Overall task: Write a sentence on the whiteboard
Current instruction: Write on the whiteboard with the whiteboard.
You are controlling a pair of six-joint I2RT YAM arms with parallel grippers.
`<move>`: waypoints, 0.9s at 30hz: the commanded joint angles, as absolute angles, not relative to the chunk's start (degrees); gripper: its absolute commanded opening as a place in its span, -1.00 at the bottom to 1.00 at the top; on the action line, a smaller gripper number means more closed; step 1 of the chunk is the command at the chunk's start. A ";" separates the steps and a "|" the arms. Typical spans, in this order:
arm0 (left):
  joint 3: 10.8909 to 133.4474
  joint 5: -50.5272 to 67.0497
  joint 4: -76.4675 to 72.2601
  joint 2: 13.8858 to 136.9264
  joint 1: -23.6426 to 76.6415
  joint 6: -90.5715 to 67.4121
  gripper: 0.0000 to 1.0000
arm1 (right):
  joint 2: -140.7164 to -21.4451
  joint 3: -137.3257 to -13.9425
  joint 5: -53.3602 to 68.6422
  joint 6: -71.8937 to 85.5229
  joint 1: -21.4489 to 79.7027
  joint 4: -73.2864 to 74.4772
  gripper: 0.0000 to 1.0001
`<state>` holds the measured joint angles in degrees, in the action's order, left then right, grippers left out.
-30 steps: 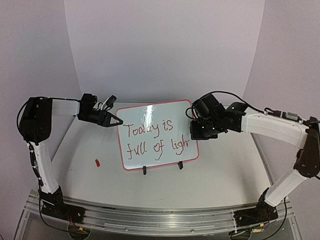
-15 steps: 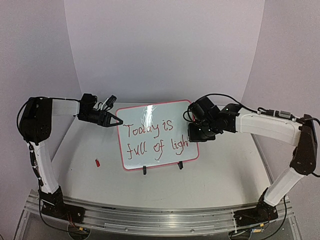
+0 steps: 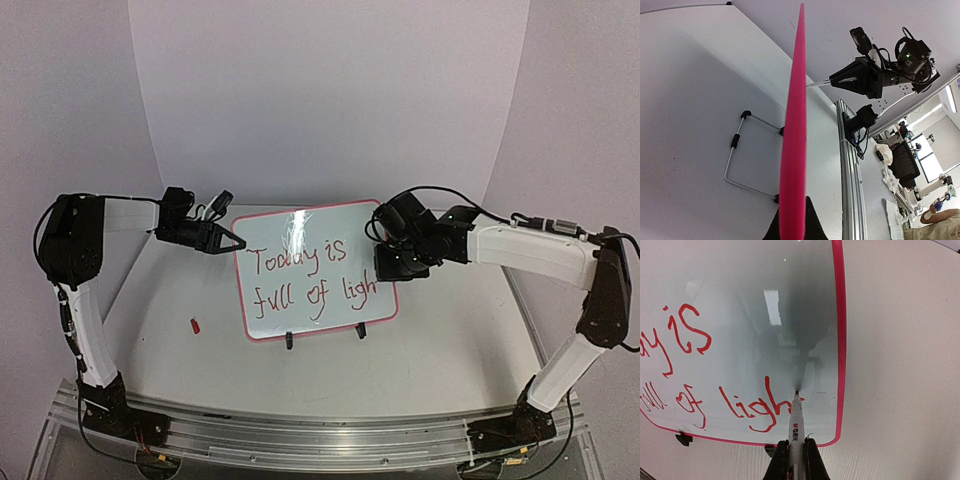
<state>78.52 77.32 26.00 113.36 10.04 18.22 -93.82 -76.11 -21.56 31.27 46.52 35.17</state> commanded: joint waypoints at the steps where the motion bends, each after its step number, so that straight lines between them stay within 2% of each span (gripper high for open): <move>1: 78.21 70.74 27.06 115.32 12.00 23.05 -1.00 | -95.09 -78.20 -23.25 30.94 46.19 34.69 -1.00; 27: 78.10 70.67 26.98 115.29 12.01 22.93 -1.00 | -95.45 -75.76 -21.45 32.30 46.06 36.72 -1.00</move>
